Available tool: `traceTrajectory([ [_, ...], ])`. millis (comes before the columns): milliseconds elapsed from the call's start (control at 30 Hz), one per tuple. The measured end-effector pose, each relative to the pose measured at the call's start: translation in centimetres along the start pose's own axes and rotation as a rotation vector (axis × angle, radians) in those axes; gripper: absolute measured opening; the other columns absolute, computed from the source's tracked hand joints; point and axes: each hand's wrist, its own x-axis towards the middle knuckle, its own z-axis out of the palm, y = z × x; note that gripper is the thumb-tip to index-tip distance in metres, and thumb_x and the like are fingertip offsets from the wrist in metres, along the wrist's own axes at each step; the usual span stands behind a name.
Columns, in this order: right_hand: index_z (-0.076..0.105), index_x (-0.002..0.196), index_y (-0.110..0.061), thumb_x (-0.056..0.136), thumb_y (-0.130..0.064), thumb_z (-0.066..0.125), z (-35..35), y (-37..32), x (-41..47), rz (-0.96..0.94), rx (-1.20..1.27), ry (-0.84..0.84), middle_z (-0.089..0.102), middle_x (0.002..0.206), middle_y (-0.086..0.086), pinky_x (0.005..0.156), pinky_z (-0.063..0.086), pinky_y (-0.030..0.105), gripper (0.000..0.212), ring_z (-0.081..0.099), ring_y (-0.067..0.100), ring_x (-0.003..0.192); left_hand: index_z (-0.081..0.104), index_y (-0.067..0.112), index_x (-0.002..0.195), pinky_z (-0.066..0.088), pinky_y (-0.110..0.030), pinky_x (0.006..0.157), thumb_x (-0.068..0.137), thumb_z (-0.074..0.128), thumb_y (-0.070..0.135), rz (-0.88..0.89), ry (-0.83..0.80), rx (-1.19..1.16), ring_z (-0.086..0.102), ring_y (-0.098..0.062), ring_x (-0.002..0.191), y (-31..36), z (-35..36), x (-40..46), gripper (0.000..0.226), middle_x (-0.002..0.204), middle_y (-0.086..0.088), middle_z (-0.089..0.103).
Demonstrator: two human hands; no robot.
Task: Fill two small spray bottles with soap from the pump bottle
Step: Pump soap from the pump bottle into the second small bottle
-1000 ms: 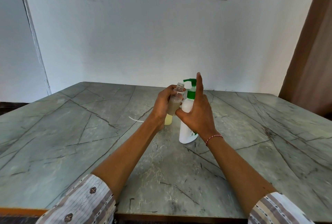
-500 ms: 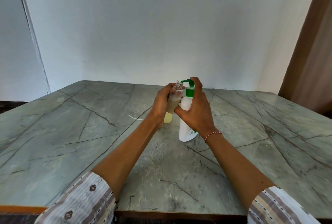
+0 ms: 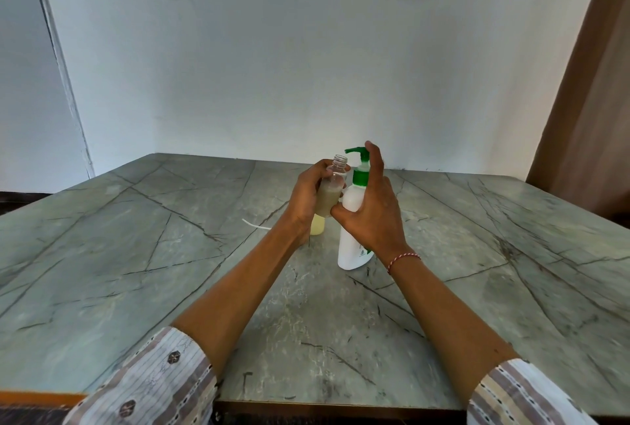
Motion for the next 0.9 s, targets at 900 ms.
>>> traceTrajectory([
  [900, 0.002, 0.142, -0.042, 0.062, -0.035, 0.074, 0.46, 0.27, 0.03, 0.009, -0.018, 0.034, 0.051, 0.131, 0.001, 0.083, 0.054, 0.042, 0.108, 0.054, 0.022, 0.108, 0.064, 0.026, 0.078, 0.050, -0.014, 0.054, 0.093, 0.033, 0.014, -0.015, -0.003, -0.008, 0.063, 0.000, 0.059, -0.05, -0.05, 0.18, 0.036, 0.068, 0.012, 0.070],
])
